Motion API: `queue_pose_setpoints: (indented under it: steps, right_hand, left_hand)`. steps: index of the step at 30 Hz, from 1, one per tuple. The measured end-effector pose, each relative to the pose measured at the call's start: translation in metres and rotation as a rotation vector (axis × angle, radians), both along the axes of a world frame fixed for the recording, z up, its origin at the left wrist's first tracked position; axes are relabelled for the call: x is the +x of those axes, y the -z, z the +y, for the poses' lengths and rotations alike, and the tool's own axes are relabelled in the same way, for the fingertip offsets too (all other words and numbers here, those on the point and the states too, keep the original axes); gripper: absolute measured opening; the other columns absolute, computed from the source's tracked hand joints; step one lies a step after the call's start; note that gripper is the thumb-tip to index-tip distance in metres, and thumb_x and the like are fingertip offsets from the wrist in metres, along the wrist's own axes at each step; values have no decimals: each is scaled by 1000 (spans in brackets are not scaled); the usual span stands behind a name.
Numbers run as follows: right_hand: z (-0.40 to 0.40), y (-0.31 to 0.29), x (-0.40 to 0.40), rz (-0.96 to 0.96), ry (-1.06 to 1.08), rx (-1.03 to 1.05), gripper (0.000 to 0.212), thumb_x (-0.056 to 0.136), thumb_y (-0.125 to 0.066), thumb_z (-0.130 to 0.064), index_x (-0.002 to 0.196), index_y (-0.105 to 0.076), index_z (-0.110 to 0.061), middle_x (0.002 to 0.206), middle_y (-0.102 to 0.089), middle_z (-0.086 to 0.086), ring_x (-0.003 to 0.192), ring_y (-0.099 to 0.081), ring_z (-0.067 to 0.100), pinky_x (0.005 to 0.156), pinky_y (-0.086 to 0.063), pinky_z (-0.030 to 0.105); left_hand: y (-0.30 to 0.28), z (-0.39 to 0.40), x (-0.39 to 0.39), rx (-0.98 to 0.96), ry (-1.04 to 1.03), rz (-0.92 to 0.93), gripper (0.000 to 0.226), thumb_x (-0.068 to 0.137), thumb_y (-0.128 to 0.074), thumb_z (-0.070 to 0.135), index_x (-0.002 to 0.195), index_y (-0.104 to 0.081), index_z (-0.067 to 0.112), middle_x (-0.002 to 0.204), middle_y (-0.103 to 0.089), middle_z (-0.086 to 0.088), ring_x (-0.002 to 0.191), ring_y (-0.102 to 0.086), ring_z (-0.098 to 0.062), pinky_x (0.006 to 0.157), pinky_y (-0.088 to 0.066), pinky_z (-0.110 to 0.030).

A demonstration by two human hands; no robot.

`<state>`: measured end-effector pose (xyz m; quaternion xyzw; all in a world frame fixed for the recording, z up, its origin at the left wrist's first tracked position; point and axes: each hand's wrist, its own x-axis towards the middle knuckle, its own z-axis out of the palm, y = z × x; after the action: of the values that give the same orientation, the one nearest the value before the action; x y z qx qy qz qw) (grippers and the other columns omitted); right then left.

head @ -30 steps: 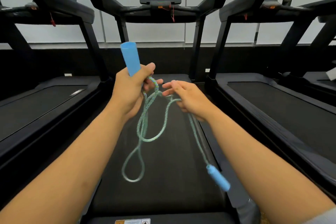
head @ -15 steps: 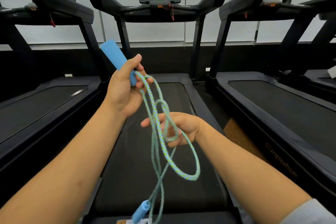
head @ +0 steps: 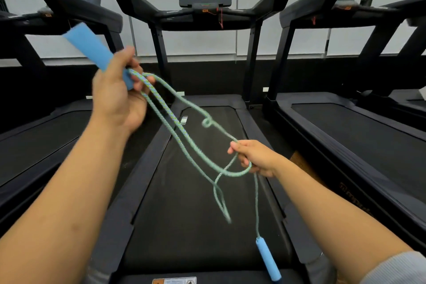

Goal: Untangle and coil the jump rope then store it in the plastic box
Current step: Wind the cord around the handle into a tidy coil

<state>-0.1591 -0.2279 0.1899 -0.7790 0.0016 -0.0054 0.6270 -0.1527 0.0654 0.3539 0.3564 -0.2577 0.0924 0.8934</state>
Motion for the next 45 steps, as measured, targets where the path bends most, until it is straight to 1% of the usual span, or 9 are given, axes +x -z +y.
queue_pose_setpoints:
  steps: [10,14,18,24,28,32,35,42,45]
  right_hand:
    - [-42,12,15,-1,349,193,30,110,-46,-36,101,-67,-15,57,-40,1,40,-23,7,41,-15,18]
    - [-34,10,18,8,364,257,15,106,-55,-25,114,-63,-15,68,-52,5,41,-29,7,40,-20,21]
    - [-23,-4,19,-11,291,291,54,93,-62,0,138,-46,-26,91,-65,11,56,-39,11,51,-30,26]
    - [-7,-7,16,-108,318,-69,32,93,-68,-4,122,-70,-17,89,-62,1,60,-51,3,57,-35,22]
    - [7,-14,12,-110,214,-407,22,93,-70,-22,114,-75,-26,109,-68,-5,96,-64,9,69,-44,21]
    - [14,-10,8,-44,36,-683,36,92,-75,-32,128,-70,-27,137,-58,0,112,-62,15,88,-44,26]
    - [20,-7,3,7,-97,-742,53,91,-74,-47,140,-61,-34,163,-37,-2,137,-51,20,108,-39,33]
    - [70,-20,-10,17,-395,-192,49,104,-58,-46,148,-52,-26,144,-62,-7,138,-53,13,117,-34,42]
    - [84,-27,-10,-35,-425,29,23,110,-49,-32,119,-63,-17,90,-73,0,98,-73,22,104,-49,48]
  left_hand:
    - [-9,41,15,61,-394,-38,23,83,-74,17,71,-55,17,59,-53,4,44,-39,-10,53,-37,-29]
    - [6,23,17,293,-497,-3,18,89,-73,15,78,-59,16,65,-59,4,46,-46,-6,57,-51,-28]
    - [30,6,21,565,-522,43,11,92,-75,21,96,-67,15,87,-56,1,64,-54,-5,70,-61,-30]
    - [48,-11,19,682,-327,220,27,91,-76,37,100,-66,14,96,-60,-1,67,-45,-11,70,-46,-35]
    - [58,-22,18,765,-216,203,30,94,-69,45,94,-67,15,112,-68,-7,81,-57,-18,85,-44,-35]
    - [67,-29,20,863,-108,205,36,96,-63,54,97,-66,17,124,-72,-12,92,-71,-21,99,-42,-49]
    - [75,-37,18,936,-113,192,46,96,-57,61,111,-69,20,126,-70,-4,114,-69,-26,84,-47,-38]
    - [92,-56,13,937,-93,200,54,98,-47,65,131,-63,25,131,-65,2,129,-59,-24,115,-38,-47]
    - [92,-56,14,917,-92,228,55,95,-52,67,129,-64,25,124,-69,3,122,-63,-24,114,-41,-55]
